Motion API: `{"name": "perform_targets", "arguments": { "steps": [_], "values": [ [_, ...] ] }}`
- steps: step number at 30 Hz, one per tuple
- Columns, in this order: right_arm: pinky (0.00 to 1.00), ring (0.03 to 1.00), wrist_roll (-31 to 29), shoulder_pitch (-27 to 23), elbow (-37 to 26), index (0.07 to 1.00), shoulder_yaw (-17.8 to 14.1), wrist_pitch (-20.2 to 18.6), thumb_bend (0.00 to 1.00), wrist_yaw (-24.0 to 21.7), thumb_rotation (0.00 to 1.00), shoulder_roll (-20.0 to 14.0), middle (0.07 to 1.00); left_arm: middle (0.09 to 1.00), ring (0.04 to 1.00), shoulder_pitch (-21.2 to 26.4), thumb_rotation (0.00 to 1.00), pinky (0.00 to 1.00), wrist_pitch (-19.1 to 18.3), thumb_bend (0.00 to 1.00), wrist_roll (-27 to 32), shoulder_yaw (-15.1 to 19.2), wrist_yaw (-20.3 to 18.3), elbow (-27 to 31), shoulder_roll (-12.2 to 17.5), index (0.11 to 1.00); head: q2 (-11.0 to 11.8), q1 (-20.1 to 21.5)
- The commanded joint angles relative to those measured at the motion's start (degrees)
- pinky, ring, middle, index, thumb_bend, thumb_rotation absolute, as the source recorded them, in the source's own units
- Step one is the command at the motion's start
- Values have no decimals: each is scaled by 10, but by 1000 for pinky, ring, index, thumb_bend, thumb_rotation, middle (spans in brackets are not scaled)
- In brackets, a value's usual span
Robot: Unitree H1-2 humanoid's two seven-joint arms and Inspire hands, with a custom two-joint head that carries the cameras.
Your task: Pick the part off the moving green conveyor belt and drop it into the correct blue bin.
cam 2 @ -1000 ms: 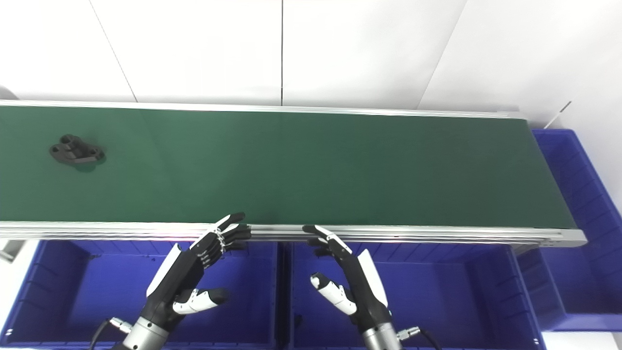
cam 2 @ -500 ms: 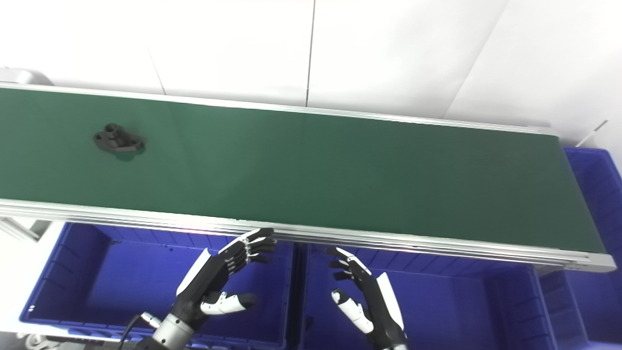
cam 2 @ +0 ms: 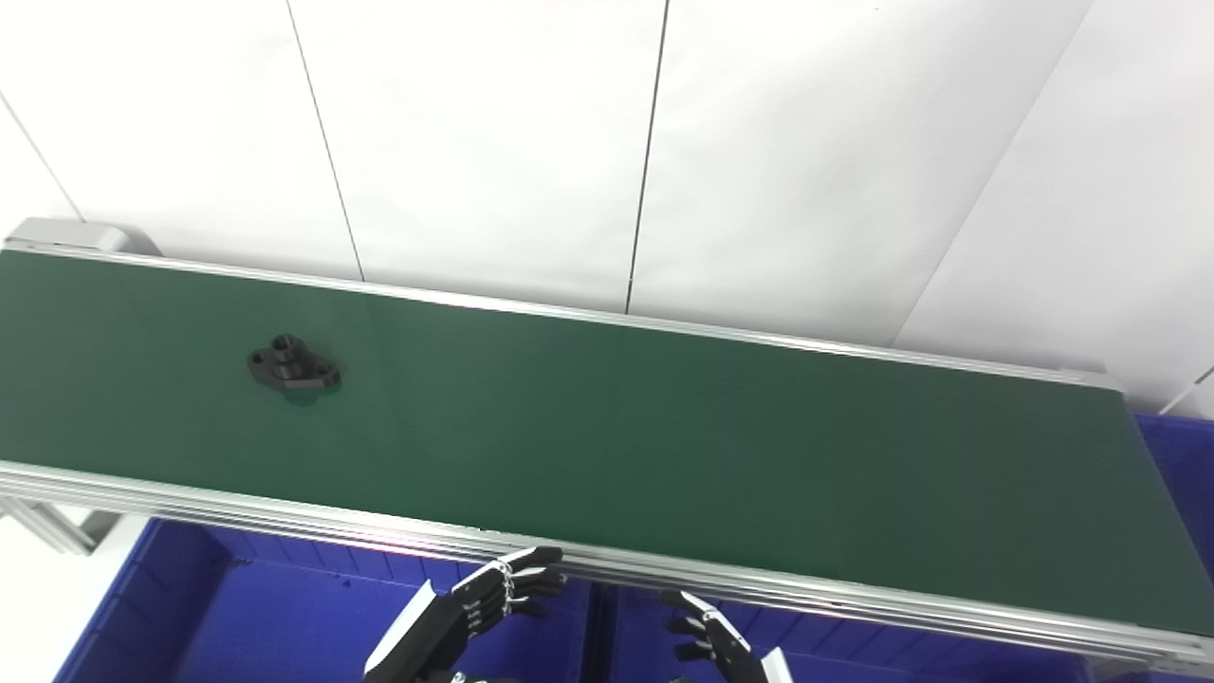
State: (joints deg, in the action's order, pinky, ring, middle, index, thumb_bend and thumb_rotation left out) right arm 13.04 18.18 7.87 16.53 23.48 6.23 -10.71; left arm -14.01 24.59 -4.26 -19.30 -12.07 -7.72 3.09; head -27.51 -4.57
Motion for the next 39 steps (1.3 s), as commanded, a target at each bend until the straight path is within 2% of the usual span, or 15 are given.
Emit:
{"name": "perform_targets", "arguments": {
  "steps": [1,7,16,21,25,27,29,33,36,39],
  "values": [
    [664,770,-6,-4,-8,803,2,34,809,12,1000,-3,849,799,796,7,592,722,23,924,-4,-4,6,6,0,839,-1,-1],
    [669,776,-12,-5,-8,801,5,34,823,13,1000,-6,850,795,797,8,597,717,23,931,-2,-6,8,6,-1,839,-3,-4],
    [649,760,1,-5,-24,804,20,34,813,38,1000,-23,849,795,802,10,590,734,23,922,-6,-11,10,2,-1,842,-1,-7],
    [649,767,3,12,-87,816,42,34,820,64,999,-44,852,794,802,10,592,736,23,922,-8,-15,16,1,-2,840,-1,-7],
    [607,742,39,10,-153,803,75,34,774,122,1000,-74,836,796,801,11,593,730,23,919,-8,-17,18,0,-2,841,-1,-7],
    [597,717,39,6,-191,783,83,34,802,138,950,-82,810,803,806,12,593,729,23,917,-7,-18,16,0,-1,841,-2,-4],
    [599,704,37,4,-225,770,80,34,852,143,902,-80,787,806,809,13,604,716,23,920,-9,-18,16,0,0,844,-3,-2],
    [604,709,40,-15,-275,773,68,34,883,139,894,-64,781,809,812,13,611,718,22,930,-10,-15,16,0,1,842,-3,3],
    [636,740,26,-50,-299,788,50,33,911,104,862,-54,803,810,817,15,621,736,23,923,-18,-16,20,0,4,845,-2,7],
    [626,751,35,-93,-301,807,23,19,920,80,805,-26,811,814,827,18,623,756,23,912,-20,-17,19,-4,7,850,-2,11]
  ]
}}
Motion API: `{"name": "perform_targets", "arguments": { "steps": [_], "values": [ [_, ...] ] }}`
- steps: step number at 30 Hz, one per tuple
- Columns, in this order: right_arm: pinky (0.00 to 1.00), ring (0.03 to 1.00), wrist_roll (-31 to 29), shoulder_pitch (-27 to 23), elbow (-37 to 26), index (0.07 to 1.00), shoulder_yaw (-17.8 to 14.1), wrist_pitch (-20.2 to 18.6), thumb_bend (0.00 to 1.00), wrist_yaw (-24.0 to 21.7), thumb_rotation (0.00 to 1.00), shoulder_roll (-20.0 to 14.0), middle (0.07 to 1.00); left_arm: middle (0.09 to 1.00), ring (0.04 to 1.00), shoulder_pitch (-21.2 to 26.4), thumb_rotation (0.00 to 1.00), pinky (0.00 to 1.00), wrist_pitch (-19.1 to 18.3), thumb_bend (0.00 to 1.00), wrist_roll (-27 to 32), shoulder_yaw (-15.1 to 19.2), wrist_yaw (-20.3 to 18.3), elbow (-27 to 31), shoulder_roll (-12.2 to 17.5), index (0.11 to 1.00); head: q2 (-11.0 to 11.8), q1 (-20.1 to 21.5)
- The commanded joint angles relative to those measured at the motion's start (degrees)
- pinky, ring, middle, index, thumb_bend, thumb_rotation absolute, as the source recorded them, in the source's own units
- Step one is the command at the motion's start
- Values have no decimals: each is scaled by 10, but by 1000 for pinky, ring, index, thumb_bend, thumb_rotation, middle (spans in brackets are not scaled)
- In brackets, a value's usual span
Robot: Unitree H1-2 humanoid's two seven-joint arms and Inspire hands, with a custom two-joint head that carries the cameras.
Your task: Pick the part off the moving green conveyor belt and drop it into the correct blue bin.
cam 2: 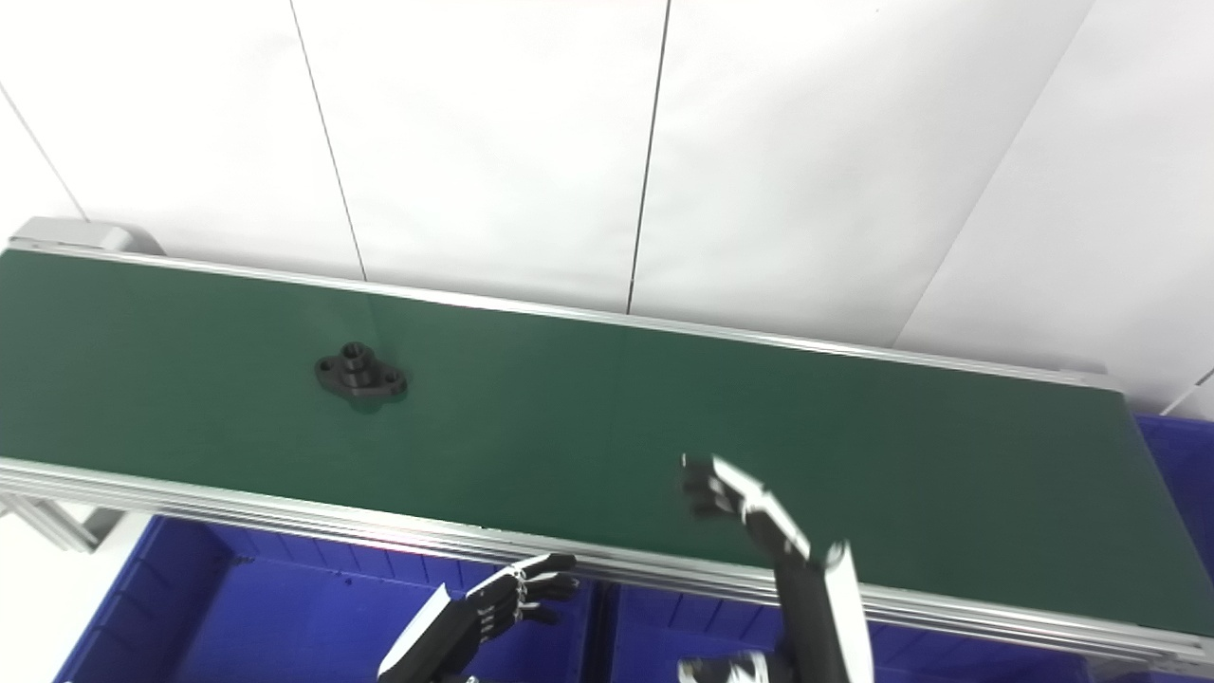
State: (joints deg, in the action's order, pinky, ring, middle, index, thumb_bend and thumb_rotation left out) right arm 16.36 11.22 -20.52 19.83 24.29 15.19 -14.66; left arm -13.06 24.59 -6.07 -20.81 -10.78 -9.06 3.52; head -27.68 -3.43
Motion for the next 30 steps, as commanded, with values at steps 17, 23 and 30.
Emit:
{"name": "perform_targets", "arguments": {
  "steps": [17,23,30],
  "values": [
    [619,741,162,-252,49,836,-78,-171,899,-102,644,129,819,845,829,9,609,732,22,926,2,-4,-1,12,2,854,-4,5],
    [627,735,218,-314,123,835,-72,-212,911,-109,647,136,807,836,813,13,609,705,23,938,-2,-6,3,7,0,852,-2,1],
    [642,739,247,-389,250,831,-51,-201,921,-97,654,121,798,838,818,13,603,712,22,940,-2,-8,4,3,-5,845,0,-7]
  ]
}}
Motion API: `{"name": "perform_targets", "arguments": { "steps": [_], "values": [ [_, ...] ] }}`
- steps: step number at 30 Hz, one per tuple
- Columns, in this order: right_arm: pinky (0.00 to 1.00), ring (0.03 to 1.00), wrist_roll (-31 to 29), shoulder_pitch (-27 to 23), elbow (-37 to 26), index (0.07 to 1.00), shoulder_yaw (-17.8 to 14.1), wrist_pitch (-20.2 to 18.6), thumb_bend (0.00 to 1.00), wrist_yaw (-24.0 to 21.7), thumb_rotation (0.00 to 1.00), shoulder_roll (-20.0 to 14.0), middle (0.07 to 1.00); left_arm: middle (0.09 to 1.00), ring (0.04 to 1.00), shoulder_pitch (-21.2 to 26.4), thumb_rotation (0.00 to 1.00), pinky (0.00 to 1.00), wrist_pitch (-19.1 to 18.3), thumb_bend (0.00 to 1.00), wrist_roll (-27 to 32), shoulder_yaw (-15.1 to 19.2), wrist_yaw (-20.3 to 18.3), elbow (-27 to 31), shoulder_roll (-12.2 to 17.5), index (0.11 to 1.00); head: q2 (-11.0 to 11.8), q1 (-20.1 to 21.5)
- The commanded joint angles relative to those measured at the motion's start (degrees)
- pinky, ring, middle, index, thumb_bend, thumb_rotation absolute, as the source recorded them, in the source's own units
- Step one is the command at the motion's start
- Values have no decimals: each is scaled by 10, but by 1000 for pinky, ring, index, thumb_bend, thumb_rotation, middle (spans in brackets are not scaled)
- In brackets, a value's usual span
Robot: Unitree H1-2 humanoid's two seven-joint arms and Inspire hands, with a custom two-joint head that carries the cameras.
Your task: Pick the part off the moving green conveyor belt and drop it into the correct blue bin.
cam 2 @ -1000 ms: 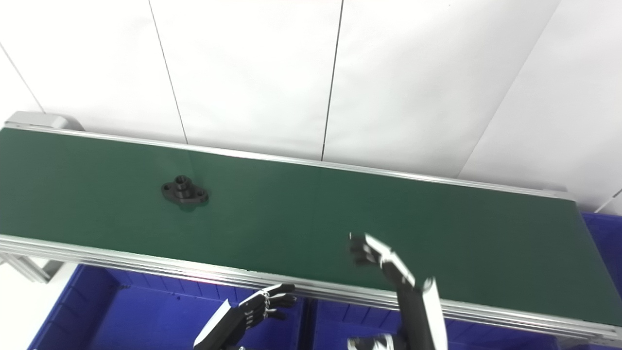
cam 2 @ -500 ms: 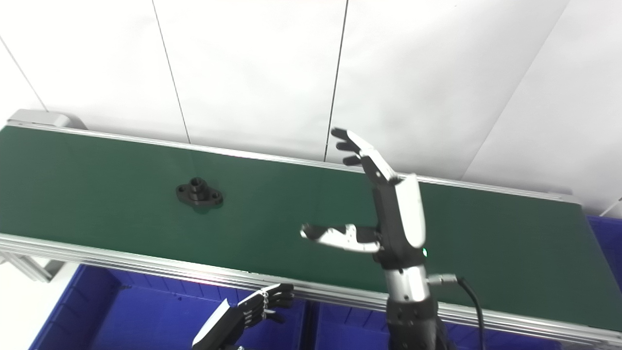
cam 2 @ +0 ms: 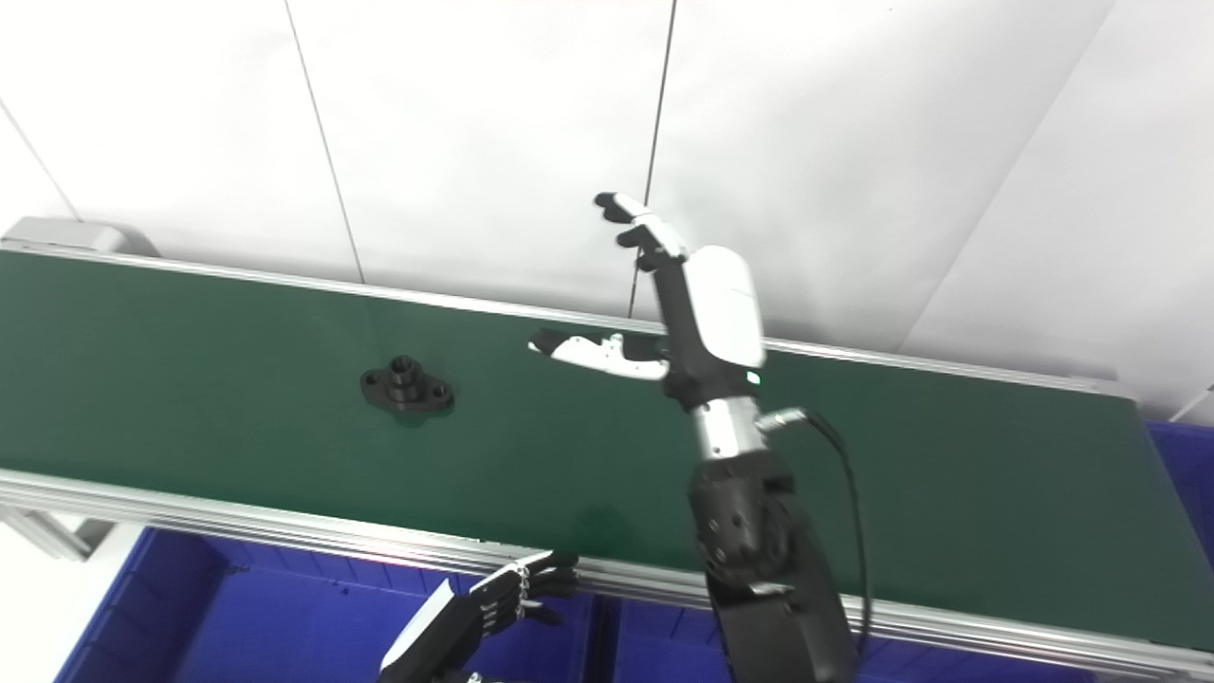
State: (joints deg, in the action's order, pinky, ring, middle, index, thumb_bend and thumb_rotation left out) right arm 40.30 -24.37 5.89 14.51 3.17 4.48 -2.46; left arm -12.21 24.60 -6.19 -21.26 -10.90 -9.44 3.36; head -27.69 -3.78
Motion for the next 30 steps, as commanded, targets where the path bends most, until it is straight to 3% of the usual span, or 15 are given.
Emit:
{"name": "perform_targets", "arguments": {
  "steps": [1,11,20,30],
  "values": [
    [640,737,13,-43,0,820,7,10,931,11,636,-3,790,839,820,5,603,716,22,942,-3,-4,6,7,-4,846,0,-4],
    [589,692,104,-115,116,811,84,-15,940,19,629,-18,753,834,818,9,608,710,23,946,-3,-7,9,3,-10,851,0,-9],
    [566,656,147,-135,193,774,114,-57,966,34,596,2,727,813,799,15,599,687,23,946,-2,-12,14,-3,-12,851,0,-12],
    [518,635,175,-152,250,772,159,-106,940,11,652,13,730,814,796,14,599,691,23,944,-2,-17,20,-1,-10,853,-1,-14]
  ]
}}
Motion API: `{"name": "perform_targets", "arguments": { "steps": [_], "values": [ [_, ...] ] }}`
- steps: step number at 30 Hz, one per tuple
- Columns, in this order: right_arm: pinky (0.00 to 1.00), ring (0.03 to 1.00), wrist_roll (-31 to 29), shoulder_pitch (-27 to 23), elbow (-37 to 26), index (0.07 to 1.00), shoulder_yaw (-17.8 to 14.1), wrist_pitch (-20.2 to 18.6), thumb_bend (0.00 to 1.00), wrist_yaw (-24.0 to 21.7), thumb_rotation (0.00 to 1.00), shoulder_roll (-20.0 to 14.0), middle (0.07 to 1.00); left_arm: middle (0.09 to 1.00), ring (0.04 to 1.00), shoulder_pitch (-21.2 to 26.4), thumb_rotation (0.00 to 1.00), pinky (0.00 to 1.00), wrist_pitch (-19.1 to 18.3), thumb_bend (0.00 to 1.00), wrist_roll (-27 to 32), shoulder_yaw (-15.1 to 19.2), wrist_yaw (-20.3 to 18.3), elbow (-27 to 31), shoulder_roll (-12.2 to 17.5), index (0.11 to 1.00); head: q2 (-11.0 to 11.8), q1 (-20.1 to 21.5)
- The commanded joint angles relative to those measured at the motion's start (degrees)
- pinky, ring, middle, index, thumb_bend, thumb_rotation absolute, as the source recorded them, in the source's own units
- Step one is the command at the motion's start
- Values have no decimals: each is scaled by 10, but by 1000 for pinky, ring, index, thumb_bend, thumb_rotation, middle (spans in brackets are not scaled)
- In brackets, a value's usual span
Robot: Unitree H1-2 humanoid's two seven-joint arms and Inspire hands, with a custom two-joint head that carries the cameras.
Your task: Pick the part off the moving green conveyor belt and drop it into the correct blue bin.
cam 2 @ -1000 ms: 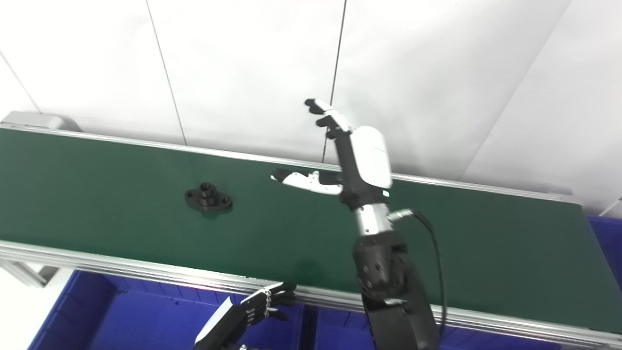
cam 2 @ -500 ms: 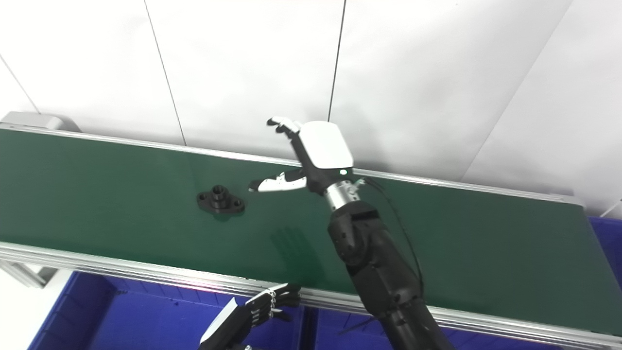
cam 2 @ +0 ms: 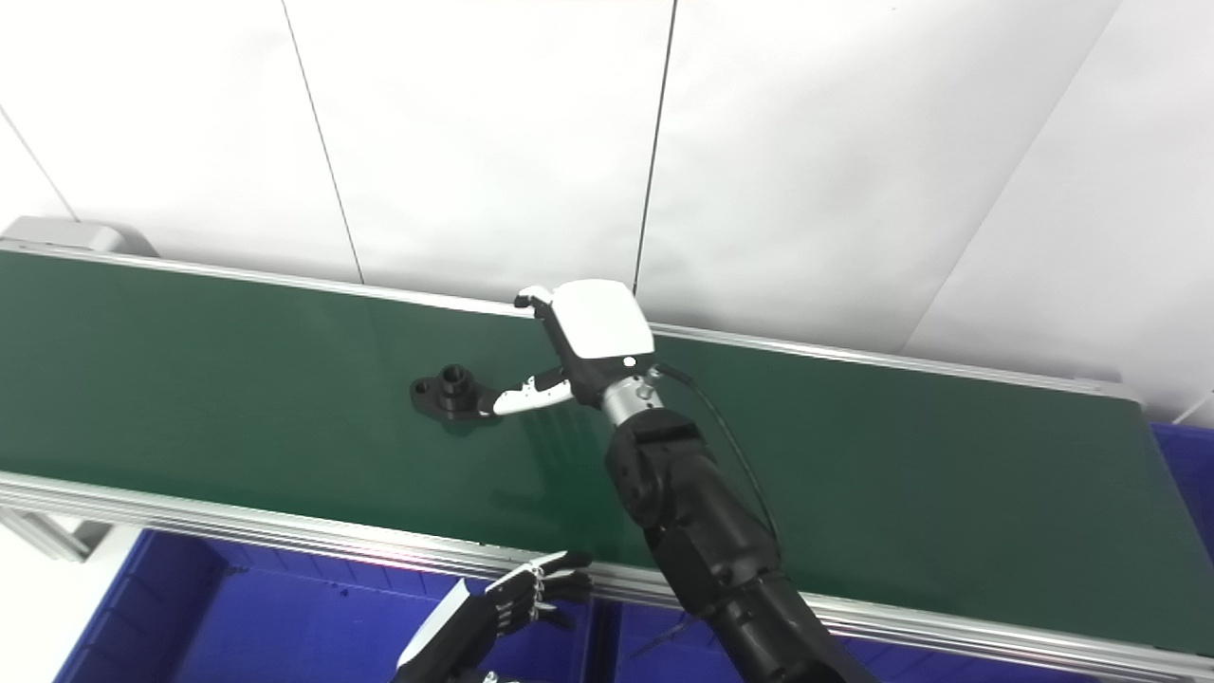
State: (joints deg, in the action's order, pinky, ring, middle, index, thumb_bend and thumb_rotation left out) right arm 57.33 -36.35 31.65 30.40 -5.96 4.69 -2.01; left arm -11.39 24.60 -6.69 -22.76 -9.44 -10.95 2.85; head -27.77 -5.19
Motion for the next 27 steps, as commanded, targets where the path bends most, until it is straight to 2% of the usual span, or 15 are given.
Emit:
{"name": "perform_targets", "arguments": {
  "steps": [1,14,27],
  "values": [
    [520,637,3,-35,0,771,2,-17,941,7,650,9,730,814,796,5,597,692,23,943,3,-3,6,14,-5,852,-1,-1],
    [537,620,-12,-56,52,771,10,-23,945,13,621,12,716,822,804,0,590,693,22,945,1,-5,5,22,-9,851,-3,-9],
    [505,599,-10,-59,77,780,29,-29,935,8,653,8,697,825,809,-7,597,697,22,945,-18,-4,8,33,-17,851,-6,-13]
  ]
}}
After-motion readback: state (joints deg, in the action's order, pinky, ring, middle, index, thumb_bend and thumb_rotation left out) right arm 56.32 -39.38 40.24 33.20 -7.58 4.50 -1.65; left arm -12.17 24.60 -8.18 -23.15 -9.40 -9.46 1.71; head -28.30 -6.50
